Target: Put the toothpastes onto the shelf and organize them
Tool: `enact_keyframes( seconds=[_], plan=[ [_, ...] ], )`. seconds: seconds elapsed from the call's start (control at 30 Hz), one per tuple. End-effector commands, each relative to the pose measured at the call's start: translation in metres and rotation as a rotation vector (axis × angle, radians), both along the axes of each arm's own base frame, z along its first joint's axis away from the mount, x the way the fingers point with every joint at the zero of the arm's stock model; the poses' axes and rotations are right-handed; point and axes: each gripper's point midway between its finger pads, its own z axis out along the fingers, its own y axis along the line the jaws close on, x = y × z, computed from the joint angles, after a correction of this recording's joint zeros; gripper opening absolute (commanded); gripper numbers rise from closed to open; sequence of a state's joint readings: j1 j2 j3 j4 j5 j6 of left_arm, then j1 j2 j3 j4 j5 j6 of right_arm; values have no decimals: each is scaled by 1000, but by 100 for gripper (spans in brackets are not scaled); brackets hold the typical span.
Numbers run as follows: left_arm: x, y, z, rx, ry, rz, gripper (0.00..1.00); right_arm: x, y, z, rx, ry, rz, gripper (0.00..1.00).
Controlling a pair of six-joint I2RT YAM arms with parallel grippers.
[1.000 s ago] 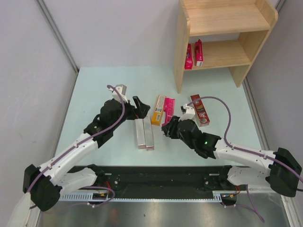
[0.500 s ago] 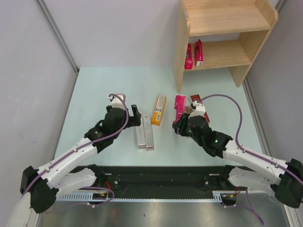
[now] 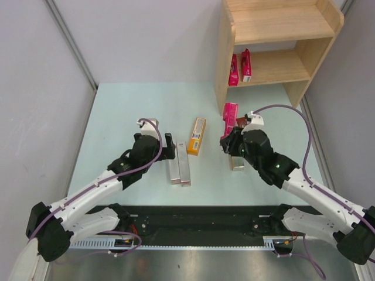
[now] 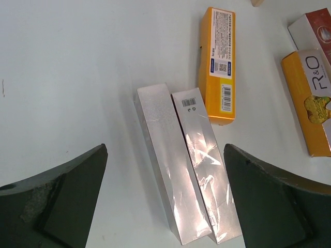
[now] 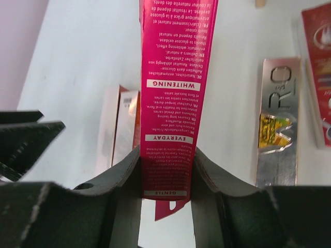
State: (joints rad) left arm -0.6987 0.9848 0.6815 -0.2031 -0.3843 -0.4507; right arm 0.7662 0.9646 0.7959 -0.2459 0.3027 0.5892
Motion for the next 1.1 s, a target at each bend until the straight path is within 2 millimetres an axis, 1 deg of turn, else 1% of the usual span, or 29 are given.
enact_keyframes(
  seconds=[0.0,0.03,0.07,0.1,0.17,0.2,0.27,0.3,0.33,0.37,0.4,0.43,0.47,0.5,0.53,0.57,0.6,0.63,0.67,0.7,0.73,0.77,0.8,0.87,0.9,0.97,1.0,1.03,1.07],
  plan=[
    [0,-7,1,-12,-18,-30,100,21,-8,53,27,-106,-12,24],
    [0,-8,0,-12,-18,-33,100,25,-10,56,21,-113,-15,23],
    [0,-9,1,-16,-20,-38,100,27,-10,68,34,-128,-11,23],
    [1,-10,0,-11,-17,-40,100,34,-19,70,25,-123,-36,23],
    [2,-12,1,-13,-19,-47,100,41,-25,80,25,-132,-38,23],
    [3,-14,0,-14,-16,-53,100,48,-34,95,33,-152,-63,23],
    [3,-16,-1,-15,-12,-59,100,59,-39,98,18,-144,-64,24],
    [3,-18,-2,-16,-8,-64,100,68,-49,111,20,-157,-92,23],
    [3,-18,-3,-14,-7,-63,100,77,-51,106,8,-135,-100,23],
    [3,-19,-5,-14,-5,-67,100,81,-52,106,8,-121,-95,23],
    [2,-21,-6,-16,-2,-74,100,86,-57,109,12,-119,-109,24],
    [1,-21,-8,-13,2,-80,100,94,-67,117,21,-131,-137,24],
    [1,-23,-9,-16,2,-87,100,102,-69,113,21,-109,-135,24],
    [1,-24,-11,-8,6,-95,100,106,-71,114,25,-108,-140,23],
    [1,-25,-10,-9,5,-104,100,114,-79,122,28,-118,-160,24],
    [1,-26,-10,-8,6,-108,100,122,-80,116,21,-98,-165,23],
    [1,-27,-10,-6,8,-115,100,128,-81,115,16,-94,-165,23],
    [0,-29,-11,-8,13,-121,100,133,-84,123,20,-106,-172,23],
    [0,-29,-11,-13,11,-125,100,139,-90,123,12,-100,-187,23],
    [0,-30,-11,-16,13,-128,100,148,-93,114,-2,-78,-196,23],
    [-1,-31,-12,-20,11,-130,100,153,-95,115,-10,-79,-201,23],
    [-1,-32,-13,-25,12,-132,100,160,-100,122,-11,-91,-213,24],
    [-2,-32,-14,-30,14,-131,100,170,-102,115,-24,-72,-218,24],
    [-4,-35,-18,-39,22,-140,100,180,-106,111,-56,-49,-221,23],
    [-5,-36,-19,-47,27,-145,100,193,-109,113,-63,-46,-229,24],
    [-7,-39,-22,-49,36,-159,100,199,-113,108,-97,-13,-227,24],
    [-7,-40,-23,-49,38,-163,100,205,-116,120,-101,-31,-236,24],
    [-7,-40,-24,-47,41,-163,100,212,-117,114,-115,-16,-238,24],
    [-8,-40,-26,-44,46,-166,100,214,-122,112,-141,-6,-256,24]
  ],
)
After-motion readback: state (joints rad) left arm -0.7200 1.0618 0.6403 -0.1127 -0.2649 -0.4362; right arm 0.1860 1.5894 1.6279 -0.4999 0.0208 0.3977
